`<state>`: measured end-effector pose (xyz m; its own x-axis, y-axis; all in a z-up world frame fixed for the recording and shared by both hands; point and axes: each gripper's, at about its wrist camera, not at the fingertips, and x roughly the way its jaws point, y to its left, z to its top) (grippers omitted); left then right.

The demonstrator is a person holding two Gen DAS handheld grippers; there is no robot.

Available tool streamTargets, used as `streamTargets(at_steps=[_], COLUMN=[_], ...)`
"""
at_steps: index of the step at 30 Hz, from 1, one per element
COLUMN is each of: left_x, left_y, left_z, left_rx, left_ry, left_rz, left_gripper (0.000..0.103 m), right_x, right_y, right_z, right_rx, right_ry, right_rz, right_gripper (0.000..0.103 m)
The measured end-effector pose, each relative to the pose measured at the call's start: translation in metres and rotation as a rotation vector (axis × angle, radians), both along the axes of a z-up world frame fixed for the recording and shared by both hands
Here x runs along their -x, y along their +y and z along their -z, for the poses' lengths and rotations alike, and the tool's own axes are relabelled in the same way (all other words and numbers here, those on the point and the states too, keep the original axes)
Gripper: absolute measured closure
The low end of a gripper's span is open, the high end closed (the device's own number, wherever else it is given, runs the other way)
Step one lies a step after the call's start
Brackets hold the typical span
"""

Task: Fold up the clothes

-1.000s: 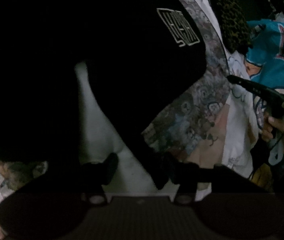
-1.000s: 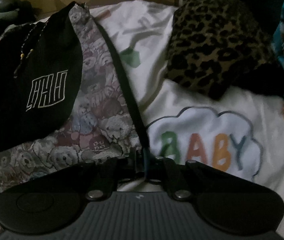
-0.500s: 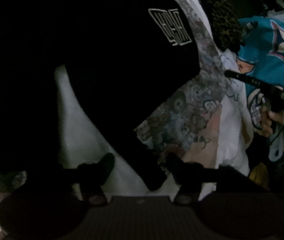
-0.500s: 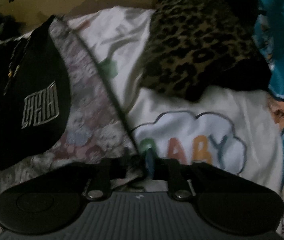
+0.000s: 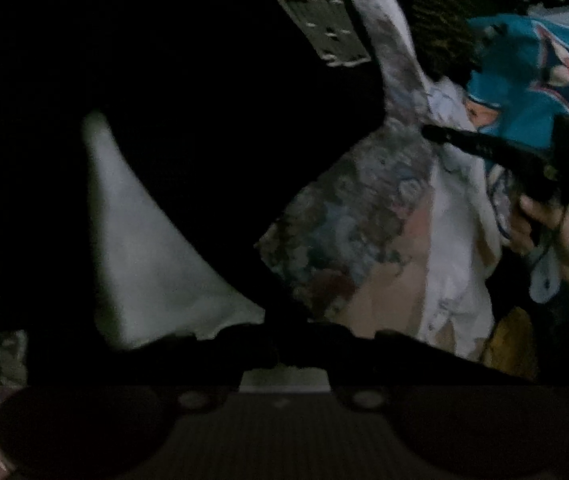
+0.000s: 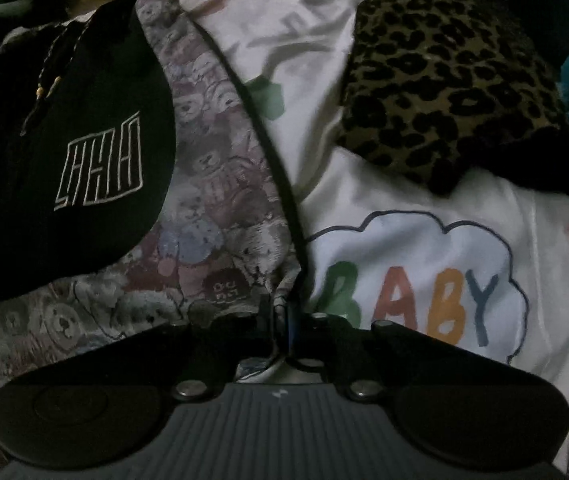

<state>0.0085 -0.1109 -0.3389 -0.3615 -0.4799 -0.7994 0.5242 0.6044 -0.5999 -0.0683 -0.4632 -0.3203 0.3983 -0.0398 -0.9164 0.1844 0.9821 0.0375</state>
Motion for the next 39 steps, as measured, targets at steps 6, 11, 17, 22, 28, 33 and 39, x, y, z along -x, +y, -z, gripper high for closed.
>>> streamTargets(at_steps=[6, 11, 17, 22, 28, 33, 39], left_x=[0.005, 0.006, 0.009, 0.006, -0.009, -0.036, -0.077], left_y=[-0.002, 0.003, 0.007, 0.013, 0.02, 0.031, 0.058], left_z=[-0.008, -0.001, 0.0, -0.001, -0.006, -0.033, -0.069], left_rx=[0.044, 0.025, 0.031, 0.016, 0.011, 0.055, 0.076], left_ry=[0.011, 0.029, 0.051, 0.042, 0.024, -0.05, -0.192], left_rz=[0.035, 0.033, 0.057, 0.048, -0.007, -0.072, -0.187], left_gripper=[0.099, 0.099, 0.1, 0.1, 0.089, 0.073, 0.064], right_x=[0.007, 0.009, 0.005, 0.007, 0.012, 0.016, 0.02], right_y=[-0.012, -0.012, -0.012, -0.016, -0.024, -0.027, -0.025], right_z=[-0.009, -0.01, -0.007, -0.007, -0.006, -0.018, -0.043], right_rx=[-0.007, -0.001, 0.024, 0.046, 0.026, 0.025, 0.017], right_ry=[-0.021, -0.01, 0.0, 0.007, 0.011, -0.016, -0.097], right_rz=[0.051, 0.063, 0.075, 0.091, 0.119, 0.142, 0.153], right_gripper=[0.099, 0.099, 0.099, 0.099, 0.099, 0.08, 0.069])
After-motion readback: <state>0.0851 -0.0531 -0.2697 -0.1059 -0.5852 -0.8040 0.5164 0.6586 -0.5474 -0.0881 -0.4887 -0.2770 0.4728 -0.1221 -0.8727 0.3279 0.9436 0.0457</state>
